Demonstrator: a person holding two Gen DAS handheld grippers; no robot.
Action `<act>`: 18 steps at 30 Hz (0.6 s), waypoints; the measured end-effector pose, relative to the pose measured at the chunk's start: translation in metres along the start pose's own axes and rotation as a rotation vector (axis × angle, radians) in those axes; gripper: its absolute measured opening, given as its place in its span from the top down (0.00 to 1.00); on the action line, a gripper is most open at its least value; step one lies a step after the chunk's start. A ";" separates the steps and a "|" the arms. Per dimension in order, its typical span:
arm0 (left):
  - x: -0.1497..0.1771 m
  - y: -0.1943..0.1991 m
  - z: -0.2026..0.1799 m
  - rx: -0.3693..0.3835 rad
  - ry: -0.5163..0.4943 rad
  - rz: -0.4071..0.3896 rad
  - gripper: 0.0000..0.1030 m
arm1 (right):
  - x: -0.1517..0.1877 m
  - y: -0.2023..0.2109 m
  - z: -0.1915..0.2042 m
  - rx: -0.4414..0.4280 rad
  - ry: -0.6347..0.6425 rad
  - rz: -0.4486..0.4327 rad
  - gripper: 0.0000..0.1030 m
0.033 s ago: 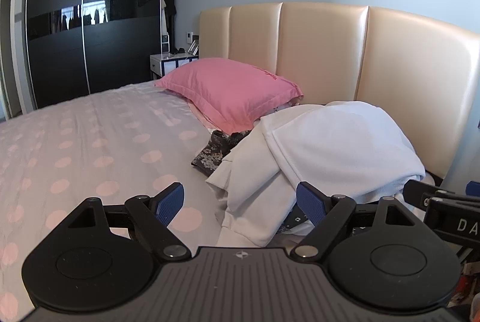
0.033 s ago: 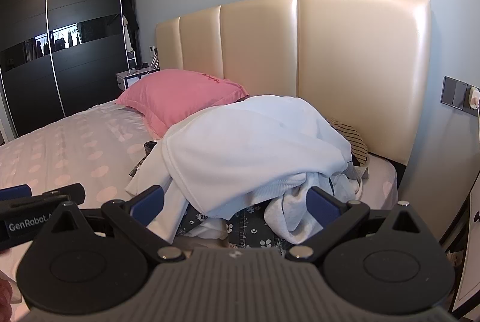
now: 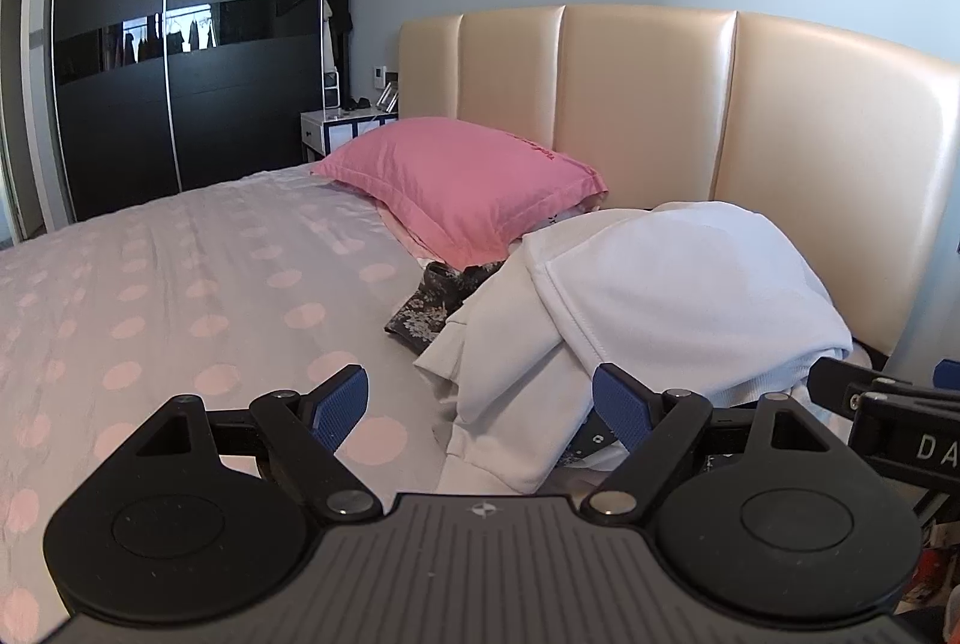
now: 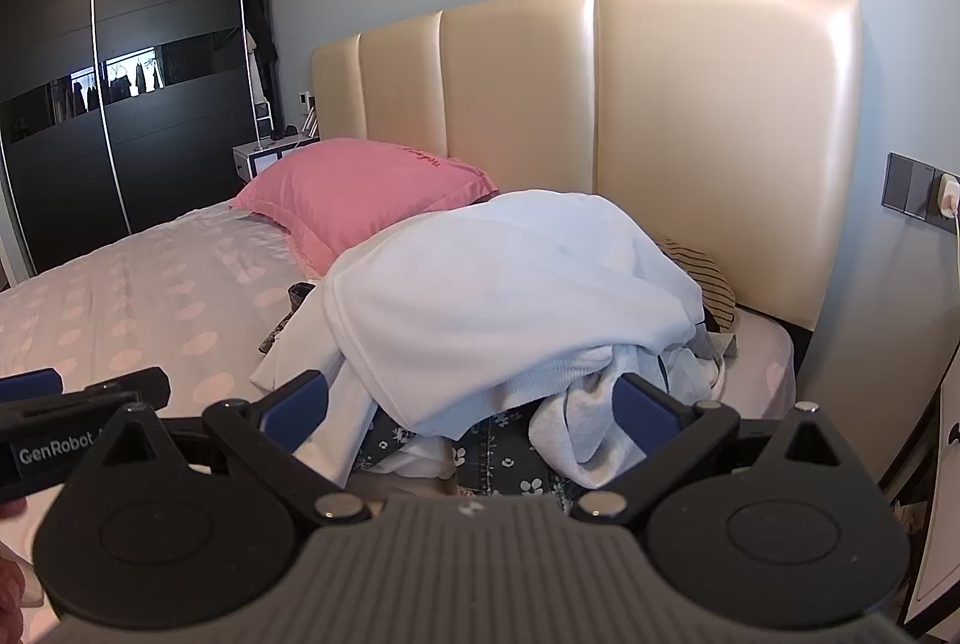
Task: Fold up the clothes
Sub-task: 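Move both tools toward the pile of white clothes by the headboard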
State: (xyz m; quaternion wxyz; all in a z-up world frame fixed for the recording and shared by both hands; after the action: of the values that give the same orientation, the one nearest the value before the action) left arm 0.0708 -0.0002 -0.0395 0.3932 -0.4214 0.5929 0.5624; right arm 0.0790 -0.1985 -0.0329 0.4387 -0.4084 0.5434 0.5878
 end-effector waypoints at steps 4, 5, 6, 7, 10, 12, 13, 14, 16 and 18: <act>-0.001 -0.005 0.010 0.010 0.011 0.016 0.20 | 0.000 0.000 0.000 0.002 0.003 -0.002 0.01; -0.001 -0.001 0.007 -0.001 -0.011 -0.004 0.20 | 0.000 0.000 0.000 0.002 0.003 -0.003 0.01; -0.001 0.005 0.003 -0.014 -0.035 -0.029 0.20 | 0.000 0.000 0.001 0.002 0.002 -0.003 0.01; -0.003 0.003 0.004 -0.022 -0.043 -0.033 0.20 | -0.001 -0.001 0.002 0.002 0.001 -0.003 0.01; -0.001 0.001 0.004 -0.029 -0.037 -0.002 0.20 | 0.000 -0.003 0.003 0.001 -0.003 -0.001 0.01; 0.003 -0.002 0.002 -0.029 -0.032 0.030 0.21 | 0.001 -0.002 0.002 -0.002 -0.007 0.002 0.01; 0.004 -0.001 0.002 -0.029 -0.031 0.031 0.22 | 0.002 -0.002 0.002 -0.003 -0.009 0.003 0.01; 0.005 0.000 0.002 -0.029 -0.031 0.030 0.23 | 0.002 -0.001 0.001 -0.005 -0.011 0.005 0.01; 0.006 0.002 0.001 -0.034 -0.036 0.033 0.23 | 0.002 -0.001 0.001 -0.007 -0.013 0.008 0.01; 0.007 0.001 0.000 -0.033 -0.040 0.038 0.23 | 0.002 -0.001 0.001 -0.008 -0.014 0.011 0.01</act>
State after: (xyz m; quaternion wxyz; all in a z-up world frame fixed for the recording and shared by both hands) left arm 0.0675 -0.0008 -0.0453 0.3871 -0.4053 0.5834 0.5877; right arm 0.0790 -0.1973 -0.0350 0.4377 -0.4030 0.5402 0.5951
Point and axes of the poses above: each gripper's, at about its wrist camera, not at the fingertips, and y roughly against the way its jaws point, z to its left, x to its underside, the point moved 8 cm from there along -y, roughly the way its jaws point, and after that the axes turned 10 degrees about -z, right-handed, at the moved point
